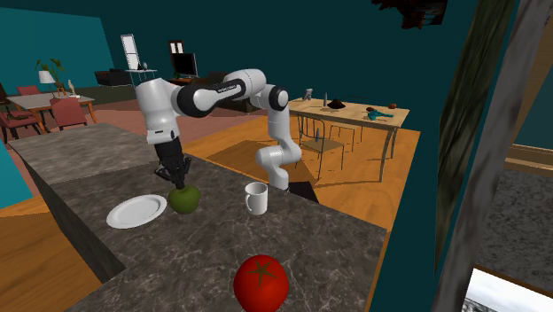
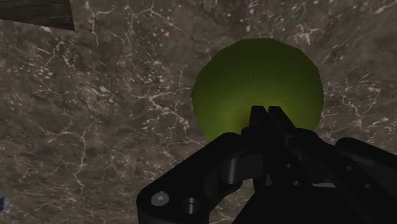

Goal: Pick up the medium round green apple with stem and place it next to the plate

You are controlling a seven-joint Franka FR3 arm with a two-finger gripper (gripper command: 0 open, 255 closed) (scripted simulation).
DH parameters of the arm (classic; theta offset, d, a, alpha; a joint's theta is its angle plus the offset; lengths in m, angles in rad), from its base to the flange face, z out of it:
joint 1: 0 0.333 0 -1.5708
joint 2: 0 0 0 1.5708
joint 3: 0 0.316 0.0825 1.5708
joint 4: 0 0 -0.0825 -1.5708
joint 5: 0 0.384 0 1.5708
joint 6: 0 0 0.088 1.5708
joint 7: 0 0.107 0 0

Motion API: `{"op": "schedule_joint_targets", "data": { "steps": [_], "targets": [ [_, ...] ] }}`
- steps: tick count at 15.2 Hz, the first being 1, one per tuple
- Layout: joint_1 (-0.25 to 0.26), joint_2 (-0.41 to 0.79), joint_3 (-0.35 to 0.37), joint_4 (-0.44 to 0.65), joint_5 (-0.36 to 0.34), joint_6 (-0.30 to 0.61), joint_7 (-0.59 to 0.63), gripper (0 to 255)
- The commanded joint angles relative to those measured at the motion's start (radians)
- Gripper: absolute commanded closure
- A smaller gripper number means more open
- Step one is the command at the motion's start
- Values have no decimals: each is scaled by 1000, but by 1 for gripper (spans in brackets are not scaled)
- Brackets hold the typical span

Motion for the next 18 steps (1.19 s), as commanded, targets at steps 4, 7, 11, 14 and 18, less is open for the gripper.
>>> {"op": "schedule_joint_targets", "data": {
  "steps": [4,7,11,14,18],
  "targets": [
    [2,-10,4,-74,-8,70,-1,255],
    [2,-11,4,-115,-7,110,-7,255],
    [2,-10,4,-127,-6,123,-9,255],
    [2,-10,4,-127,-6,123,-9,255],
    [2,-10,4,-127,-6,123,-9,0]
  ]
}}
